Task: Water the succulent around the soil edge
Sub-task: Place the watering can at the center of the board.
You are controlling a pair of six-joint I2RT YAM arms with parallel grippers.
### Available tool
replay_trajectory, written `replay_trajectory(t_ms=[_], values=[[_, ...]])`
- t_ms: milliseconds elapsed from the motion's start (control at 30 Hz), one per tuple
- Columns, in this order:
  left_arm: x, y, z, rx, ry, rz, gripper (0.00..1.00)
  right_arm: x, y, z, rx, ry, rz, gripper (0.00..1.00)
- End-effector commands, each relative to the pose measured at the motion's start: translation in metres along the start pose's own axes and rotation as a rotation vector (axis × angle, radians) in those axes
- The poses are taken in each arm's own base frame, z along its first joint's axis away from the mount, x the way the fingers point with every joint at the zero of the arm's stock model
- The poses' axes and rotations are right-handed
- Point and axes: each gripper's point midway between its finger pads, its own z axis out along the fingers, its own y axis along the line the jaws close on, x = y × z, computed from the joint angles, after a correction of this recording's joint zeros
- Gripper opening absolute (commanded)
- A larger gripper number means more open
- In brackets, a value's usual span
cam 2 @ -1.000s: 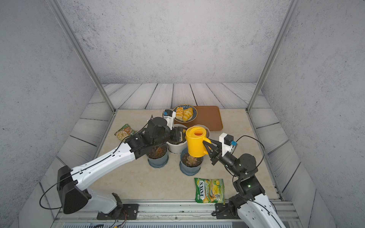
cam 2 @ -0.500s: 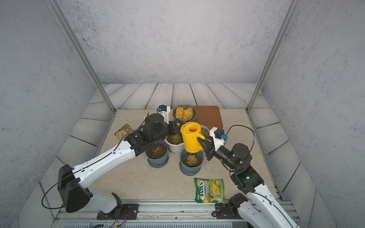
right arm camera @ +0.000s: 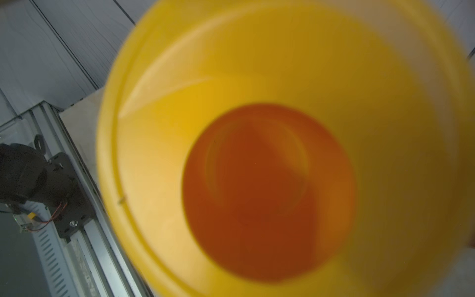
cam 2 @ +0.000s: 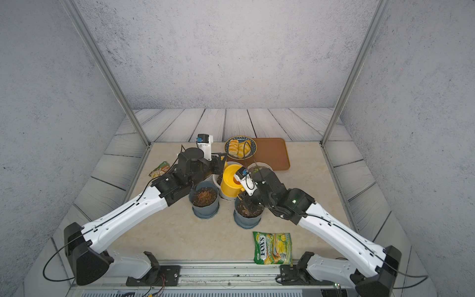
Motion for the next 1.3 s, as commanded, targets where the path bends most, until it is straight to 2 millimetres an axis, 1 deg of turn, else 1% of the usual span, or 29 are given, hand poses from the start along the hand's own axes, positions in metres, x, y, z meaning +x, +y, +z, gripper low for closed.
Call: replay_trajectory(t_ms=[0,67,100,200,233,300,333,367,400,433,500,533,600,667,733,800,867,967,1133,1200,1267], values=[[0.022,-0.051,-0.013,0.217,0.077,0.059,0.16,-0.01,0.008,-0.004,-0.024,0.029,0.01,0.0],[0.024,-0.045,-0.017,0.192,0.08,0.081,0.18,-0.015,0.005,-0.013,0.002,0.007,0.043,0.0],[0.023,-0.042,-0.02,0.181,0.076,0.09,0.21,-0.017,0.003,-0.017,0.014,-0.008,0.056,0.0],[0.018,-0.031,-0.034,0.134,0.061,0.129,0.38,-0.018,-0.007,-0.033,0.074,-0.066,0.085,0.0],[0.015,-0.026,-0.041,0.115,0.054,0.147,0.43,-0.016,-0.013,-0.039,0.106,-0.082,0.09,0.0],[0.007,-0.017,-0.058,0.076,0.039,0.184,0.47,-0.012,-0.026,-0.05,0.183,-0.095,0.097,0.0],[0.003,-0.012,-0.069,0.057,0.031,0.202,0.52,-0.01,-0.033,-0.057,0.226,-0.1,0.099,0.0],[0.001,-0.005,-0.081,0.034,0.035,0.216,0.59,-0.008,-0.04,-0.062,0.265,-0.1,0.1,0.0],[0.0,0.0,-0.091,0.015,0.036,0.222,0.65,-0.007,-0.047,-0.066,0.295,-0.097,0.102,0.0],[0.0,0.005,-0.104,0.005,0.042,0.227,0.67,-0.005,-0.054,-0.071,0.327,-0.09,0.105,0.0],[0.004,0.011,-0.13,0.016,0.059,0.227,0.7,-0.002,-0.072,-0.081,0.396,-0.073,0.123,0.0],[0.007,0.014,-0.145,0.029,0.064,0.226,0.72,0.0,-0.085,-0.085,0.432,-0.063,0.151,0.0],[0.014,0.02,-0.169,0.047,0.073,0.226,0.82,0.009,-0.112,-0.092,0.48,-0.041,0.226,0.0],[0.025,0.027,-0.19,0.062,0.092,0.24,0.98,0.025,-0.146,-0.097,0.558,-0.009,0.325,0.0],[0.039,0.036,-0.203,0.064,0.12,0.257,0.98,0.042,-0.173,-0.099,0.631,0.035,0.395,0.0],[0.056,0.043,-0.209,0.079,0.141,0.279,0.98,0.059,-0.192,-0.093,0.652,0.077,0.476,0.0],[0.073,0.05,-0.211,0.086,0.155,0.298,0.98,0.075,-0.206,-0.078,0.62,0.107,0.56,0.0],[0.092,0.06,-0.212,0.082,0.165,0.304,0.98,0.095,-0.221,-0.053,0.597,0.191,0.625,0.0],[0.115,0.075,-0.22,0.081,0.165,0.3,0.98,0.123,-0.236,-0.017,0.552,0.335,0.672,0.0],[0.119,0.077,-0.225,0.092,0.15,0.301,0.98,0.132,-0.24,-0.003,0.525,0.376,0.676,0.0],[0.113,0.079,-0.232,0.091,0.112,0.297,0.98,0.143,-0.243,0.006,0.516,0.429,0.69,0.0]])
